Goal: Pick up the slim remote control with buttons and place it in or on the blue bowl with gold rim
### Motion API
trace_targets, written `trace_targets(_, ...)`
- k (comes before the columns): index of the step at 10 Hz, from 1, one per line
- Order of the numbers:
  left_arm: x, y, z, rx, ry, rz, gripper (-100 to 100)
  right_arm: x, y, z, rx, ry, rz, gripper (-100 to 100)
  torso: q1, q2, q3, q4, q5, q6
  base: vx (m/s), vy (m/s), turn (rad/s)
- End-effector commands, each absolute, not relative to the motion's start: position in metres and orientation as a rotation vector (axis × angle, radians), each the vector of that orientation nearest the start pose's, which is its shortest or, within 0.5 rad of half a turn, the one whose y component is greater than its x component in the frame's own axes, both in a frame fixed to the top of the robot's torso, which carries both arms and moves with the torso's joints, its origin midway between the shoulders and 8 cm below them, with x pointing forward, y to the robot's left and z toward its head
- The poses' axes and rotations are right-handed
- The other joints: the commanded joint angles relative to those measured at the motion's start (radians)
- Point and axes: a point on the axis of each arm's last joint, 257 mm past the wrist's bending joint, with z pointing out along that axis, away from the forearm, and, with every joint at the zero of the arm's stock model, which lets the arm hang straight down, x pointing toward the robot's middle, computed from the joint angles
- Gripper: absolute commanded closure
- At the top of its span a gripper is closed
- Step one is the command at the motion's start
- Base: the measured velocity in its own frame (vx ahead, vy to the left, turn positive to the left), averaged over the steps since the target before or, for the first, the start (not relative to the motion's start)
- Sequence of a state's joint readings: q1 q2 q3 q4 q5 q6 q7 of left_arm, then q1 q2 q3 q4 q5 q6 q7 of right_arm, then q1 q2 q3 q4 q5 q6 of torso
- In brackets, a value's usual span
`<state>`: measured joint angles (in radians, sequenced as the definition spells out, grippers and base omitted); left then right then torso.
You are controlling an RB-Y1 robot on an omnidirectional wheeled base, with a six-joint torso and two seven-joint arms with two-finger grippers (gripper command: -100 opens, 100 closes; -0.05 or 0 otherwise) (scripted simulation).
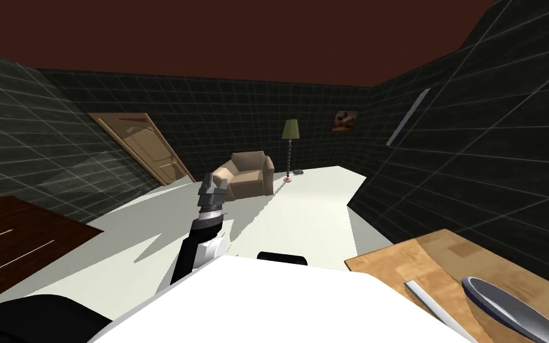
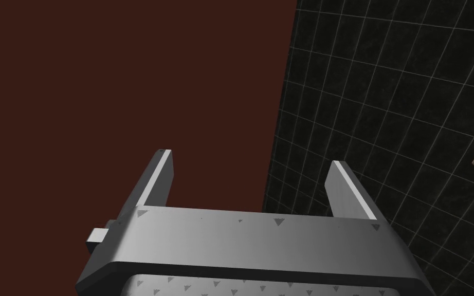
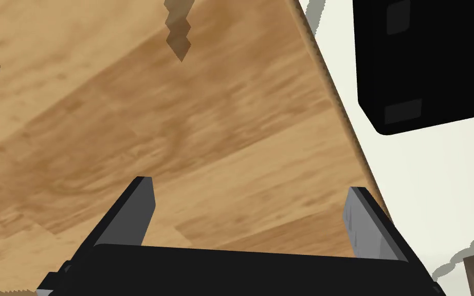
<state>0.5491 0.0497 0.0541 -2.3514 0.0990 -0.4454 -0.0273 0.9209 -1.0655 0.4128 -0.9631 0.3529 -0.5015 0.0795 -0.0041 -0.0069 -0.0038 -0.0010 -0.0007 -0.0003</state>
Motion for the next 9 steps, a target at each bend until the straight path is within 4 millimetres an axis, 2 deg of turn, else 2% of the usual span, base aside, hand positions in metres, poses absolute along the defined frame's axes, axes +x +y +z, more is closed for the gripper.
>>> trace_targets(1, 0.331, 0.305, 0.033, -0.685, 0.618, -1.268, 0, -0.173, -0.589, -0.471, 0.423, 3.019, -0.043, -100, 0.0, 0.0, 0.0, 0.0, 0.0, 0.0, 0.072, -0.081, 0.367)
trace_targets(5, 0.331, 0.305, 0.033, -0.685, 0.618, -1.268, 0, -0.191, -0.609, -0.468, 0.343, 3.098, -0.094, -100, -0.001, -0.002, -0.001, 0.0, -0.001, 0.001, 0.094, -0.081, 0.28)
trace_targets(7, 0.331, 0.305, 0.033, -0.685, 0.619, -1.268, 0, -0.193, -0.608, -0.474, 0.301, 3.127, -0.084, -100, -0.002, -0.003, -0.001, 0.0, -0.001, 0.0, 0.091, -0.105, 0.329)
trace_targets(9, 0.331, 0.305, 0.032, -0.685, 0.619, -1.268, 0, -0.188, -0.598, -0.485, 0.268, 3.139, -0.043, -100, -0.003, -0.003, -0.002, -0.001, -0.001, 0.001, 0.086, -0.116, 0.256)
